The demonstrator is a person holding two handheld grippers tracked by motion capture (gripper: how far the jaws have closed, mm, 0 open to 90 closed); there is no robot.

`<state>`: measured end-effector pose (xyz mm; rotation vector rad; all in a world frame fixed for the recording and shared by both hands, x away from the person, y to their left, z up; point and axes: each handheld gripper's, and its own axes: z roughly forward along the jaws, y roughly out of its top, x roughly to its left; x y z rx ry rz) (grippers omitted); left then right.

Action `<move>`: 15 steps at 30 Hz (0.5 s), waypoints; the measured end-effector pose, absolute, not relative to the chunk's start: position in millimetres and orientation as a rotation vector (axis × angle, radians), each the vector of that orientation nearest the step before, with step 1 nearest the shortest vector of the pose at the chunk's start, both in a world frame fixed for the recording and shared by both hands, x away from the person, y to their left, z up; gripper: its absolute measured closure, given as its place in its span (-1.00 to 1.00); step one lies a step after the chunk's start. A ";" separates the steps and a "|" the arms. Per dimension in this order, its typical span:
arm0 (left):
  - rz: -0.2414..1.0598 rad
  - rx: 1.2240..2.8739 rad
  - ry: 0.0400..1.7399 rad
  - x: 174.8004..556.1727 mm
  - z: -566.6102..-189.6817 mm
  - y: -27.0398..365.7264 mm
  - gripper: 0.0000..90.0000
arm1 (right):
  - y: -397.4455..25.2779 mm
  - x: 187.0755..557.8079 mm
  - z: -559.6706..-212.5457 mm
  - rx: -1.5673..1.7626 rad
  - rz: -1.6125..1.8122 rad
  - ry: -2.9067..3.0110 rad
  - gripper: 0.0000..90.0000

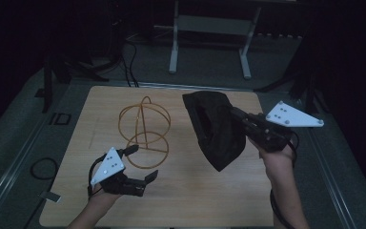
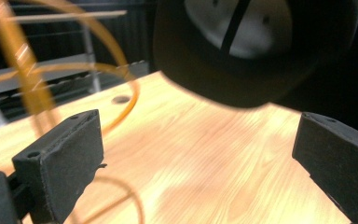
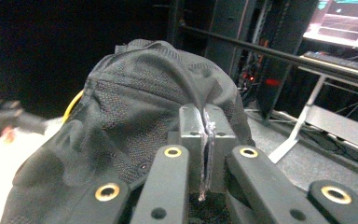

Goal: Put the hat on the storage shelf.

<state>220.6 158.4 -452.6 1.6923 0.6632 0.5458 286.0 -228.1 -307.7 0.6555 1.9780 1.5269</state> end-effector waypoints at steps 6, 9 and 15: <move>0.611 1.700 0.741 202.9 -483.3 178.5 -0.95 | -205.1 303.7 -299.6 0.674 1.522 1.964 0.96; 0.626 1.696 0.786 194.1 -499.2 189.5 -0.95 | -190.7 310.9 -298.1 0.675 1.518 1.978 0.96; 0.679 1.666 0.866 181.8 -522.6 206.2 -0.95 | -160.9 323.0 -297.8 0.658 1.499 2.013 0.96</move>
